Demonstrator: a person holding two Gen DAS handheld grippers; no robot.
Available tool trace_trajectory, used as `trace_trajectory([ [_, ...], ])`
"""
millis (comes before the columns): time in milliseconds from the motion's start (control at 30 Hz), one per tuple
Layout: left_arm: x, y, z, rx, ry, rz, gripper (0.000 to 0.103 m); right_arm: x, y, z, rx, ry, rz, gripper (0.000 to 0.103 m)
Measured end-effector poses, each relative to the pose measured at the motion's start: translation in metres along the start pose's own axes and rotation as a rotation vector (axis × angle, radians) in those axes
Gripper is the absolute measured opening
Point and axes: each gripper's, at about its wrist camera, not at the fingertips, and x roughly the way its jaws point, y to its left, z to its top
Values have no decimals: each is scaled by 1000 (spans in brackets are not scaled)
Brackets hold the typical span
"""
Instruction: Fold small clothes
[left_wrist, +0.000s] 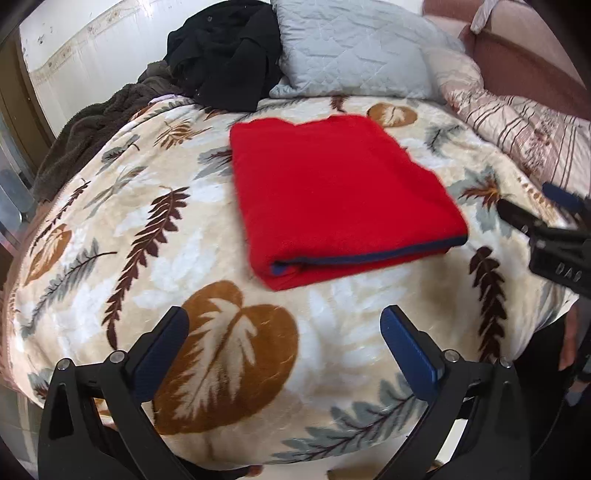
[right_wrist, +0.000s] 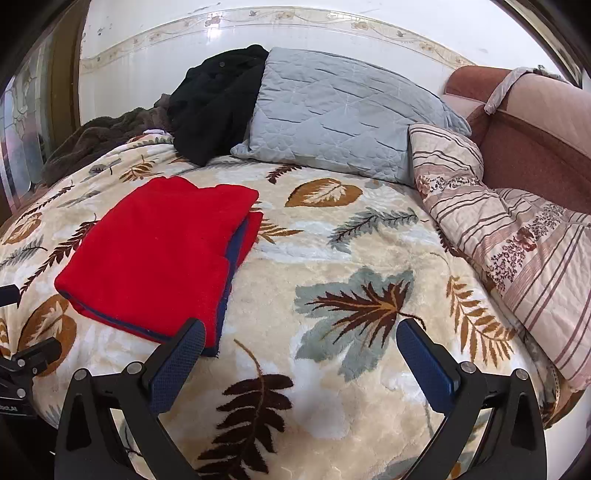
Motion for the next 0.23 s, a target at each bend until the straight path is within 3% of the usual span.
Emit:
trace_trajectory([
  [233, -7, -10, 8, -22, -13, -40, 103, -1, -6, 0, 20, 2, -4, 103],
])
